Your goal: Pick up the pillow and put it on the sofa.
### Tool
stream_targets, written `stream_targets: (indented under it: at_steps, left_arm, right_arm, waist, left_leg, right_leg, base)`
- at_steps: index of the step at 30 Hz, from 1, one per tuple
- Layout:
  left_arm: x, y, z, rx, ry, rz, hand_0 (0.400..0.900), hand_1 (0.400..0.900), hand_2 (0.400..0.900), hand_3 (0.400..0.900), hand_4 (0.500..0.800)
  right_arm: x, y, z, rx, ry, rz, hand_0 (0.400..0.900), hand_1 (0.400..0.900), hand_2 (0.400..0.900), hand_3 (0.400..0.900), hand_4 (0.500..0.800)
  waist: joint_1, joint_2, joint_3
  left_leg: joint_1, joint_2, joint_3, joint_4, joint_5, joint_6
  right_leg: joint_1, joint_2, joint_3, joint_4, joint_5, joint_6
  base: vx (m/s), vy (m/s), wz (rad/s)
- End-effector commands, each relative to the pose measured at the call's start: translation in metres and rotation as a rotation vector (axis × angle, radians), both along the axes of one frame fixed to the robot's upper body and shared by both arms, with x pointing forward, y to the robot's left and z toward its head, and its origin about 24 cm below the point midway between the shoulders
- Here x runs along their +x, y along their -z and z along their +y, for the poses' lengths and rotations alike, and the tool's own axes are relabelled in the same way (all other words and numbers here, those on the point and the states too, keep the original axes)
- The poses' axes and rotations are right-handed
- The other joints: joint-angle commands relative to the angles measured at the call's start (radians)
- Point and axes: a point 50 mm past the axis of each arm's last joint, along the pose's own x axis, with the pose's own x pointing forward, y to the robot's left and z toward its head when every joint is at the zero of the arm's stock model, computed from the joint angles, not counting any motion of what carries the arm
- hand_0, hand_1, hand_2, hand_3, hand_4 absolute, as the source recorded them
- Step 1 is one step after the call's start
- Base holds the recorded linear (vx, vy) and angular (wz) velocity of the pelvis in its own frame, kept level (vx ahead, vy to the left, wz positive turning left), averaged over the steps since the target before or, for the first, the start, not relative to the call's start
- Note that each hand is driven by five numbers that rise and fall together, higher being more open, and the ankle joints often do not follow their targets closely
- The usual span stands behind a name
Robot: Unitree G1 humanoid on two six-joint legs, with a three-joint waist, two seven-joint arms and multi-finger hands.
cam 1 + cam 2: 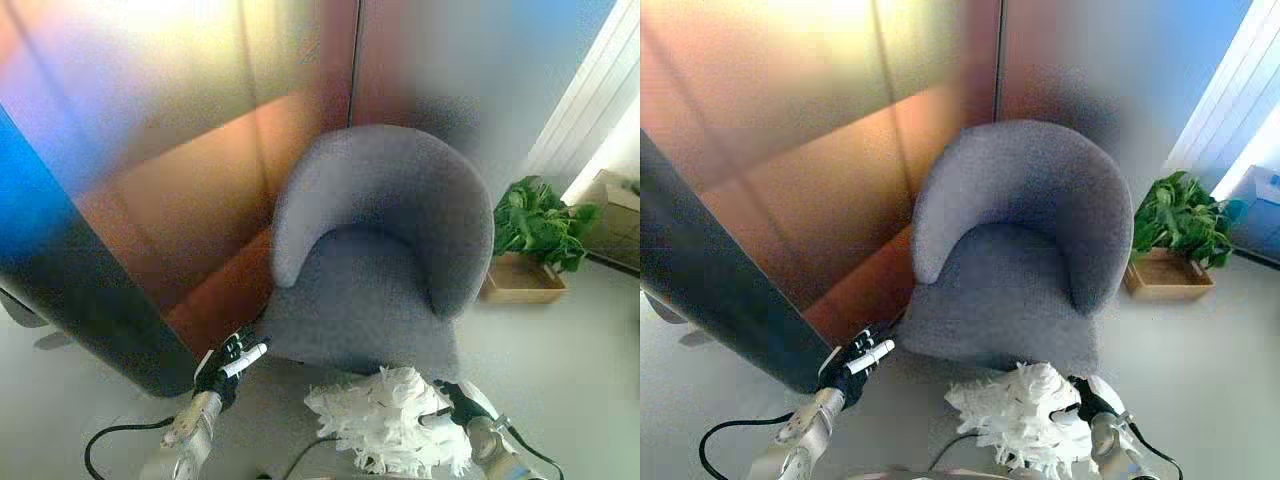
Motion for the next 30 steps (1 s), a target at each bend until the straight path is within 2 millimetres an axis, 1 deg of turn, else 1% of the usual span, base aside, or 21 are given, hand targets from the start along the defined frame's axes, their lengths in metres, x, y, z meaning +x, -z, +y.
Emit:
stream_targets:
  at_steps: [1,12,20,26,30]
  left_arm:
    - [0.0455,-0.0348,-0.0127,0.016,0.082,-0.227,0.900,0.900,0.900,0.900,0.800]
    - [0.0415,-0.0322,-0.0131,-0.013,0.078,-0.231,0.900,0.900,0.900,0.900,0.800]
    - [0.0379,-0.0302,-0.0077,-0.001,0.063,-0.217,0.900,0.900,0.900,0.900,0.800]
    - [0.0374,-0.0326,-0.0073,0.003,0.071,-0.225,0.900,0.900,0.900,0.900,0.800]
    - [0.0410,-0.0376,-0.0084,0.005,0.086,-0.240,0.900,0.900,0.900,0.900,0.800]
  right_arm:
    - [0.0421,-0.0224,-0.0086,-0.042,-0.011,-0.131,0.900,0.900,0.900,0.900,0.800]
    - [0.0394,-0.0195,-0.0073,-0.038,-0.018,-0.115,0.900,0.900,0.900,0.900,0.800]
    - [0.0377,-0.0187,-0.0098,-0.052,-0.021,-0.097,0.900,0.900,0.900,0.900,0.800]
    - [0.0383,-0.0185,-0.0131,-0.075,0.000,-0.097,0.900,0.900,0.900,0.900,0.800]
    - [0.0411,-0.0191,-0.0150,-0.084,0.007,-0.099,0.900,0.900,0.900,0.900,0.800]
  waist:
    - [0.021,-0.014,0.012]
    - [0.020,-0.012,0.013]
    - [0.023,-0.015,0.014]
    - [0.027,-0.014,0.028]
    - [0.030,-0.007,0.050]
  left_leg:
    - [-0.047,0.004,-0.029,0.003,0.031,-0.012]
    - [-0.042,0.003,-0.030,0.005,0.028,-0.010]
    - [-0.044,-0.001,-0.032,0.012,0.024,-0.009]
    - [-0.046,0.002,-0.027,0.028,0.018,-0.007]
    - [-0.062,0.002,-0.028,0.046,0.016,-0.004]
  right_leg:
    - [0.093,-0.056,-0.007,0.030,-0.074,0.090]
    - [0.092,-0.057,0.001,0.025,-0.071,0.089]
    - [0.089,-0.057,0.006,0.023,-0.068,0.090]
    - [0.084,-0.061,0.016,0.024,-0.065,0.089]
    - [0.065,-0.076,0.021,0.053,-0.069,0.095]
  base:
    - [0.00,0.000,0.00]
    - [0.02,-0.003,-0.01]
    - [0.01,-0.003,0.00]
    - [0.05,-0.009,-0.01]
    - [0.01,0.001,0.06]
